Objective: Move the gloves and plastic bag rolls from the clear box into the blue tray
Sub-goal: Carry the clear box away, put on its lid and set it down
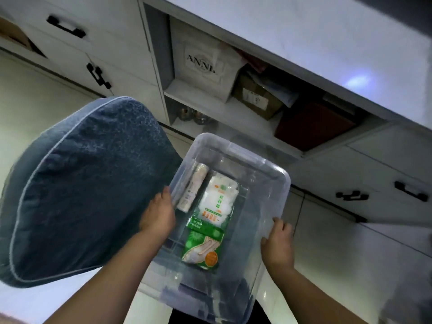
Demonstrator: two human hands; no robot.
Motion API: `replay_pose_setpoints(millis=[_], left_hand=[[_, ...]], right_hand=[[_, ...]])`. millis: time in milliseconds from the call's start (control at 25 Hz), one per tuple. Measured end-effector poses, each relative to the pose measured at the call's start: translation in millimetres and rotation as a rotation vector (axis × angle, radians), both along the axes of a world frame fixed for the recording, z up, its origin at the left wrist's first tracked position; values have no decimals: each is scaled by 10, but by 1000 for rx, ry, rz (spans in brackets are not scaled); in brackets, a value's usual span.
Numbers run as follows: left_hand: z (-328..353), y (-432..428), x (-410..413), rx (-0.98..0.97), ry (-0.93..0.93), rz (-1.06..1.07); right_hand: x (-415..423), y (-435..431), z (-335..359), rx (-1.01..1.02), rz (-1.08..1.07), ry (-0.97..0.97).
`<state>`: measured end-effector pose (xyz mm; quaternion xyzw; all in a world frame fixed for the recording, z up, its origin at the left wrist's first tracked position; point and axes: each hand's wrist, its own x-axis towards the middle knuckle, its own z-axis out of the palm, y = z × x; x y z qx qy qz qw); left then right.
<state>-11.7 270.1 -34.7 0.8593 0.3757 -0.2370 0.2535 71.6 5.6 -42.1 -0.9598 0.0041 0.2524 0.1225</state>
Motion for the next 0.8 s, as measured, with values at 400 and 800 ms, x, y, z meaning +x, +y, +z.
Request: replay_pose_setpoints(millis=[400,800], left_hand=[[58,-252,219,-23,-41,-96],[356,-2244,522,-141,-144,-326]], right_hand=[[3,-624,-62,198,-410,75],[-411,-2817,473,303,-794,-132]])
